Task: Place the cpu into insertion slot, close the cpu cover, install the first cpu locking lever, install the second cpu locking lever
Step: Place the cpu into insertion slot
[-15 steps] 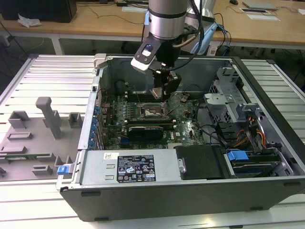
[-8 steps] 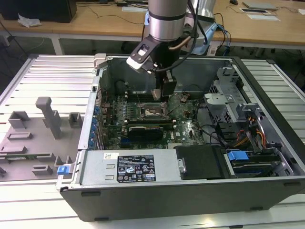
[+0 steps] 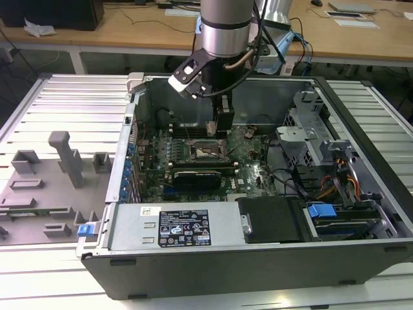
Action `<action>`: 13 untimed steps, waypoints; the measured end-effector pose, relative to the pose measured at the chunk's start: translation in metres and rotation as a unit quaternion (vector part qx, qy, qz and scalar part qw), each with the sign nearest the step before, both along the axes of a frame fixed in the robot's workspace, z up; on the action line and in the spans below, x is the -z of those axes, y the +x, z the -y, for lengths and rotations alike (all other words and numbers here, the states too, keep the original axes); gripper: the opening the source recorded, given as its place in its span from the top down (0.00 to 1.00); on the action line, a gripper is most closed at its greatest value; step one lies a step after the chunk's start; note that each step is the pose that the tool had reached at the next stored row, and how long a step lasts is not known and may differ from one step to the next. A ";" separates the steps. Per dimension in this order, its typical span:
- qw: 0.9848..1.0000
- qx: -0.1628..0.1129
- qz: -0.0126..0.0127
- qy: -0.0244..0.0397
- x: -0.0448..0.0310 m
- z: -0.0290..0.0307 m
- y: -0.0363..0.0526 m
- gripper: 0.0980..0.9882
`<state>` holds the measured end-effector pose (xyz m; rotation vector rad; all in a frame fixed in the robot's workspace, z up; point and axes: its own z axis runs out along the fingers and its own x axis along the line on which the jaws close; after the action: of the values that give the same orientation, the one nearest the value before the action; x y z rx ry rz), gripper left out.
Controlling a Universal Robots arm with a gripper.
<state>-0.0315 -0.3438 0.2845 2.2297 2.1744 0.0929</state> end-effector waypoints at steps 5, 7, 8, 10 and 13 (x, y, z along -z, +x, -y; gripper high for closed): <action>1.000 0.030 0.000 0.000 0.0093 -0.0044 -0.0008 0.50; 1.000 0.021 0.000 0.000 0.0148 -0.0070 -0.0016 0.50; 1.000 0.016 0.000 0.000 0.0164 -0.0075 -0.0017 0.50; 1.000 0.007 0.000 0.000 0.0203 -0.0081 -0.0021 0.50; 1.000 -0.003 0.000 0.000 0.0283 -0.0103 -0.0058 0.50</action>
<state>-0.0373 -0.3335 0.2562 2.2221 2.1815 0.0941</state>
